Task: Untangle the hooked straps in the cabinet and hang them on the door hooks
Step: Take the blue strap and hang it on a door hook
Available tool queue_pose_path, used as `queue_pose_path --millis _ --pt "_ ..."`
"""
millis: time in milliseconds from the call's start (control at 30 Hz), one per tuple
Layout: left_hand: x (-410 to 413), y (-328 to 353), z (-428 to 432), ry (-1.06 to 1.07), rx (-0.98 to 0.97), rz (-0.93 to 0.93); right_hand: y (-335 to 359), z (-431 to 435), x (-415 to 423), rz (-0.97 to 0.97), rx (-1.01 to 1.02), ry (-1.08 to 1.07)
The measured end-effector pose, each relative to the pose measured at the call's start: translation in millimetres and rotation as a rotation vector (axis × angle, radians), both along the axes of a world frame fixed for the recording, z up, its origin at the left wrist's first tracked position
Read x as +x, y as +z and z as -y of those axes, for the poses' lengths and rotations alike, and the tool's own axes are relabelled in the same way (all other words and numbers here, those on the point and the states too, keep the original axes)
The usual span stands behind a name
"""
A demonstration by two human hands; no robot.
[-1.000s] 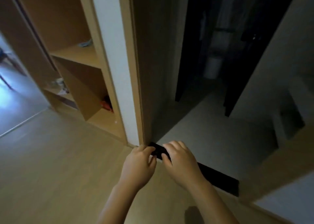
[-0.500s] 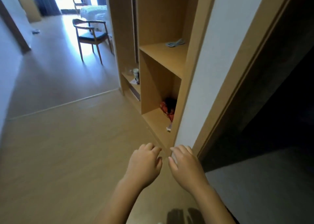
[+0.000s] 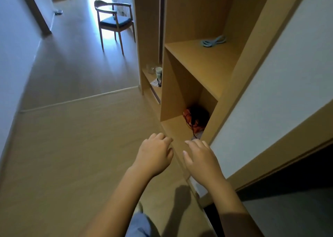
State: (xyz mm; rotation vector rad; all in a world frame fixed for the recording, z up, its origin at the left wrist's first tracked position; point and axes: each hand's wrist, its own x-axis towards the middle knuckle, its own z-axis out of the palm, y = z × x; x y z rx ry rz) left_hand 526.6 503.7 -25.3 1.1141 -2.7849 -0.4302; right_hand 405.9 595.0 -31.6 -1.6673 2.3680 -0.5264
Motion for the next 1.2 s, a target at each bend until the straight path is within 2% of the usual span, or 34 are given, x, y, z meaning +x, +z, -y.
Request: queue_pose_path --millis 233,433,467,533,600,800,1200 --pt "-51 -10 101 -0.106 0.024 0.018 -6 95 -45 0.026 -0.010 -0.120" --pt "-98 15 217 -0.255 0.016 -0.028 3 192 -86 0.026 -0.041 -0.248" --pt "-106 19 233 -0.274 0.022 -0.052 7 206 -89 0.039 -0.056 -0.274" --pt "-122 24 259 -0.320 0.029 -0.097 8 229 -94 -0.019 -0.207 -0.308" --pt "-138 26 277 -0.374 0.059 -0.123 9 243 -101 -0.042 -0.274 -0.350" --pt "-185 28 317 -0.509 0.088 -0.177 18 275 -129 -0.079 -0.251 -0.493" --pt "-292 32 379 -0.667 0.101 -0.019 17 337 -219 -0.057 -0.221 -0.681"
